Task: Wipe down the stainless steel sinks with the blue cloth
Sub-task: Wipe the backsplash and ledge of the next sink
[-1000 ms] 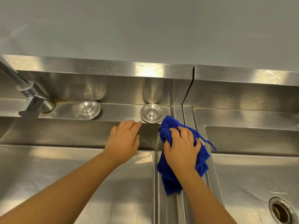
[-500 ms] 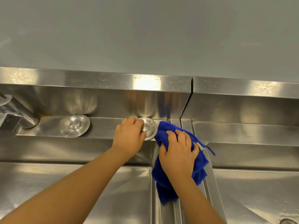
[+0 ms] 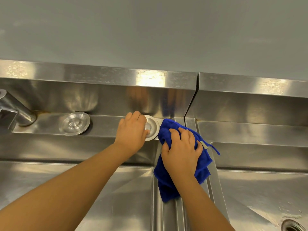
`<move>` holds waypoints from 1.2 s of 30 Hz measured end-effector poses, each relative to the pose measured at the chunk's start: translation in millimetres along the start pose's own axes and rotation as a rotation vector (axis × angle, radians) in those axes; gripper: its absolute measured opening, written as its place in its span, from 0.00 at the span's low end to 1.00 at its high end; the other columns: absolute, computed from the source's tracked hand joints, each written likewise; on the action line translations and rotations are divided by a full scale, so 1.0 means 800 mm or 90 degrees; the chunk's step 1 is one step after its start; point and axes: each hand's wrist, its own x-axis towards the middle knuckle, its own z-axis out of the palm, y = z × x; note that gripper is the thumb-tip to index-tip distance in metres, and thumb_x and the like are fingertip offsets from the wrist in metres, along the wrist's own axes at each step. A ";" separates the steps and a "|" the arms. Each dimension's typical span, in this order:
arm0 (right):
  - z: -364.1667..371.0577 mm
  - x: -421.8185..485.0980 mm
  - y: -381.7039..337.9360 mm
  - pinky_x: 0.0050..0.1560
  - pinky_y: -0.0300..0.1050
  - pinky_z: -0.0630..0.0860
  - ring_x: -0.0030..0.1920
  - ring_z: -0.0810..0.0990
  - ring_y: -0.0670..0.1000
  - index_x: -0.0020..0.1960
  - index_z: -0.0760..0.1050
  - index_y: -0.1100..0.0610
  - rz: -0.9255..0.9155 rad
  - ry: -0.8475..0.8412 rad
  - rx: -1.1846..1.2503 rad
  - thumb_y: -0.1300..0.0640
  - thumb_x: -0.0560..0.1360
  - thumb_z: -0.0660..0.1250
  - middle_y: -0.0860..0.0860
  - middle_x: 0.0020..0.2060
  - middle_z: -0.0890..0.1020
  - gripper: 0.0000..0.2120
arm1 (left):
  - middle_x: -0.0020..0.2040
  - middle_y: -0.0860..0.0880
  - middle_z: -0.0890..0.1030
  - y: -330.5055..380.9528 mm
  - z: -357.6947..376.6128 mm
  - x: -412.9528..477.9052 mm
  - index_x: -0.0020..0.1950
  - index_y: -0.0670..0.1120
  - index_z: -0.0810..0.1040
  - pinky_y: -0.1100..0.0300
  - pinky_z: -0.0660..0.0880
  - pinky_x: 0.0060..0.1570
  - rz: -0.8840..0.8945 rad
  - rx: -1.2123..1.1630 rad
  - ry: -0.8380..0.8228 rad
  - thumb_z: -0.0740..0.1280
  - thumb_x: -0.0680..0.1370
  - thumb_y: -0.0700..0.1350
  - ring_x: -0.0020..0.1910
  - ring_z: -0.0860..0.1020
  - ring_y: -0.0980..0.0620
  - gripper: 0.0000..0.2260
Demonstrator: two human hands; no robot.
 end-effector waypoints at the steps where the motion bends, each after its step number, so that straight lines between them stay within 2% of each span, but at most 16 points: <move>1: -0.001 0.001 0.000 0.64 0.67 0.64 0.65 0.73 0.59 0.62 0.76 0.53 -0.003 -0.010 0.006 0.53 0.71 0.71 0.55 0.62 0.77 0.20 | 0.61 0.48 0.71 -0.002 -0.002 -0.002 0.62 0.46 0.72 0.55 0.64 0.55 0.007 -0.002 0.000 0.63 0.79 0.50 0.59 0.68 0.47 0.14; 4: -0.006 0.008 0.001 0.71 0.62 0.54 0.73 0.63 0.56 0.69 0.69 0.50 -0.011 -0.077 0.022 0.51 0.77 0.63 0.51 0.71 0.69 0.21 | 0.59 0.47 0.72 -0.014 -0.009 -0.013 0.61 0.45 0.73 0.55 0.64 0.54 0.036 0.002 0.015 0.64 0.79 0.49 0.57 0.69 0.47 0.14; 6: -0.009 0.015 0.002 0.73 0.59 0.50 0.75 0.58 0.53 0.72 0.66 0.49 -0.027 -0.095 0.018 0.49 0.78 0.60 0.49 0.73 0.65 0.22 | 0.56 0.46 0.74 -0.024 -0.014 -0.023 0.59 0.43 0.75 0.54 0.64 0.50 0.052 -0.003 0.040 0.67 0.77 0.47 0.55 0.71 0.45 0.13; 10: -0.010 0.031 -0.005 0.74 0.59 0.50 0.76 0.55 0.52 0.72 0.63 0.48 -0.049 -0.136 -0.018 0.48 0.79 0.57 0.48 0.75 0.61 0.22 | 0.44 0.44 0.77 -0.058 -0.018 -0.046 0.47 0.41 0.78 0.52 0.66 0.38 0.067 -0.007 0.065 0.77 0.67 0.40 0.42 0.75 0.40 0.12; 13: -0.010 0.041 -0.015 0.73 0.60 0.50 0.76 0.53 0.53 0.73 0.61 0.48 -0.053 -0.163 -0.051 0.48 0.80 0.56 0.49 0.76 0.59 0.22 | 0.42 0.45 0.77 -0.084 -0.024 -0.066 0.45 0.42 0.78 0.51 0.69 0.35 0.054 -0.010 0.067 0.78 0.65 0.39 0.39 0.75 0.42 0.13; 15: -0.008 0.042 -0.025 0.73 0.60 0.50 0.76 0.53 0.53 0.73 0.61 0.48 -0.059 -0.173 -0.058 0.47 0.80 0.55 0.49 0.76 0.60 0.22 | 0.42 0.45 0.77 -0.100 -0.031 -0.080 0.46 0.42 0.78 0.50 0.70 0.37 0.035 -0.014 0.071 0.77 0.67 0.40 0.40 0.74 0.43 0.12; 18: 0.001 0.036 -0.054 0.73 0.58 0.51 0.75 0.57 0.52 0.74 0.59 0.48 -0.121 -0.189 -0.042 0.48 0.80 0.55 0.48 0.75 0.62 0.23 | 0.43 0.46 0.76 -0.118 -0.037 -0.101 0.47 0.43 0.78 0.53 0.68 0.40 0.015 -0.019 0.078 0.76 0.68 0.40 0.42 0.75 0.44 0.11; 23: 0.013 0.027 -0.096 0.72 0.60 0.52 0.75 0.57 0.53 0.74 0.60 0.47 -0.183 -0.226 0.022 0.48 0.81 0.56 0.48 0.75 0.61 0.22 | 0.42 0.47 0.76 -0.132 -0.040 -0.128 0.45 0.45 0.77 0.56 0.66 0.38 0.007 -0.004 0.062 0.78 0.66 0.40 0.41 0.76 0.45 0.13; 27: 0.009 0.033 -0.083 0.71 0.60 0.55 0.73 0.60 0.51 0.72 0.63 0.46 -0.226 -0.253 0.025 0.51 0.80 0.57 0.47 0.73 0.64 0.20 | 0.42 0.47 0.76 -0.139 -0.037 -0.130 0.44 0.44 0.77 0.56 0.67 0.36 0.006 0.011 0.060 0.79 0.64 0.40 0.39 0.76 0.44 0.14; 32: 0.003 0.035 -0.062 0.67 0.59 0.63 0.68 0.67 0.52 0.69 0.65 0.48 -0.112 -0.201 0.014 0.53 0.79 0.59 0.46 0.67 0.71 0.18 | 0.43 0.44 0.76 -0.146 -0.032 -0.124 0.46 0.42 0.78 0.53 0.70 0.38 -0.012 0.012 0.068 0.78 0.67 0.40 0.41 0.76 0.43 0.13; 36: 0.011 0.029 -0.077 0.67 0.61 0.61 0.68 0.66 0.53 0.68 0.66 0.48 -0.039 -0.166 0.016 0.54 0.79 0.59 0.48 0.67 0.71 0.18 | 0.43 0.44 0.77 -0.158 -0.034 -0.123 0.47 0.42 0.79 0.52 0.71 0.38 0.001 0.011 0.089 0.78 0.67 0.40 0.40 0.76 0.43 0.13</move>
